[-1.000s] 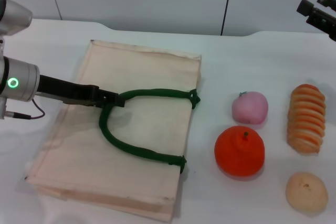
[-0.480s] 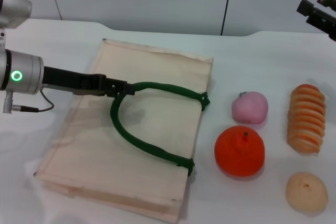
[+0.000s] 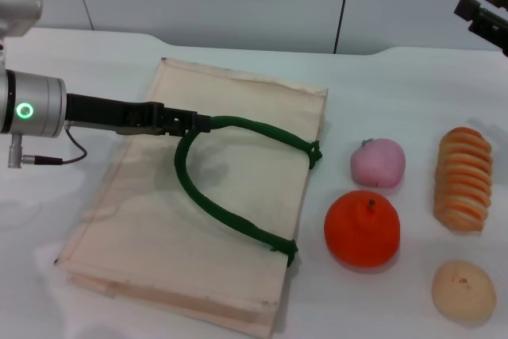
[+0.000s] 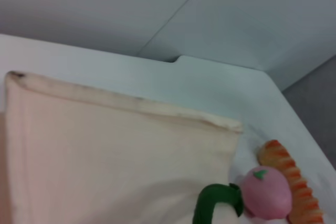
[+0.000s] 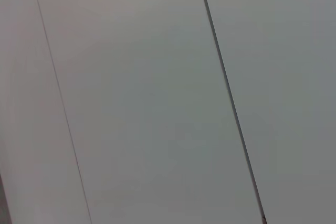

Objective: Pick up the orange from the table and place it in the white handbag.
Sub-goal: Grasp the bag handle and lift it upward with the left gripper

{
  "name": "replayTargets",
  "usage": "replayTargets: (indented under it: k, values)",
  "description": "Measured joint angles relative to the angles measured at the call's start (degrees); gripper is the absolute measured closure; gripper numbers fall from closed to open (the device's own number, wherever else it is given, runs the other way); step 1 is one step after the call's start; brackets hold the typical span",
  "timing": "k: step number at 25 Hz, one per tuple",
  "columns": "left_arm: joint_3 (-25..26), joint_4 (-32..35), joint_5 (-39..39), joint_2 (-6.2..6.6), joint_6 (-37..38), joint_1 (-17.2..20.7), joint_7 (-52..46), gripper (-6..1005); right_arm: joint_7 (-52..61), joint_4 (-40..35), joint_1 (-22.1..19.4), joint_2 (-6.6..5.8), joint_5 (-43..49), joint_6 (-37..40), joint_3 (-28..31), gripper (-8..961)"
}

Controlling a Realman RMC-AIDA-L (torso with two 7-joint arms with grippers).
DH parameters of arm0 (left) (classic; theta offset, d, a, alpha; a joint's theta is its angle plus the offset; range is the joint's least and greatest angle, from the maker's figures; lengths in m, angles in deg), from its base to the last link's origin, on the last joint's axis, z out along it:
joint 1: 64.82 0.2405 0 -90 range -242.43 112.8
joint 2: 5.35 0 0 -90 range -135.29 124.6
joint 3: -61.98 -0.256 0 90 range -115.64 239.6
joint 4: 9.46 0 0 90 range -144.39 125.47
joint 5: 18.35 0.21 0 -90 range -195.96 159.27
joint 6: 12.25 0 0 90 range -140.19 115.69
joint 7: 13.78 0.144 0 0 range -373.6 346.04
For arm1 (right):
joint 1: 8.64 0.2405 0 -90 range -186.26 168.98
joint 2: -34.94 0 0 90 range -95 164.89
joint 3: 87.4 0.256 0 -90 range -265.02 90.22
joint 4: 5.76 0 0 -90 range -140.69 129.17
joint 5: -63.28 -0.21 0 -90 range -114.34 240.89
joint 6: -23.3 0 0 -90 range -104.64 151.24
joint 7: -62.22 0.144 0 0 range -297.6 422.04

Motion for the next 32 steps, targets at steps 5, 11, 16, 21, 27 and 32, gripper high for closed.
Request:
replayTargets:
  k: [5, 11, 16, 21, 27, 32]
  values:
    - [0.0, 0.0, 1.0, -0.01, -0.8, 0.4, -0.6, 287, 0.0, 0.0, 0.0, -0.01, 0.0, 0.0, 0.0, 152]
    - [0.0, 0.0, 4.4, -0.12, -2.8, 0.0, -2.3, 287, 0.0, 0.0, 0.0, -0.01, 0.0, 0.0, 0.0, 153]
    - [-0.1, 0.0, 7.8, -0.34, -4.5, -1.3, -4.7, 287, 0.0, 0.0, 0.0, -0.01, 0.0, 0.0, 0.1, 153]
    - [-0.1, 0.0, 12.7, -0.27, -7.6, -3.4, -8.1, 287, 0.0, 0.0, 0.0, -0.01, 0.0, 0.0, 0.1, 153]
    - [-0.1, 0.0, 16.7, -0.64, -9.3, -6.4, -9.3, 287, 0.0, 0.0, 0.0, -0.01, 0.0, 0.0, 0.1, 153]
    - [-0.1, 0.5, 17.2, -0.76, -9.3, -7.9, -9.4, 287, 0.0, 0.0, 0.1, 0.14, 0.0, 0.0, 0.1, 153]
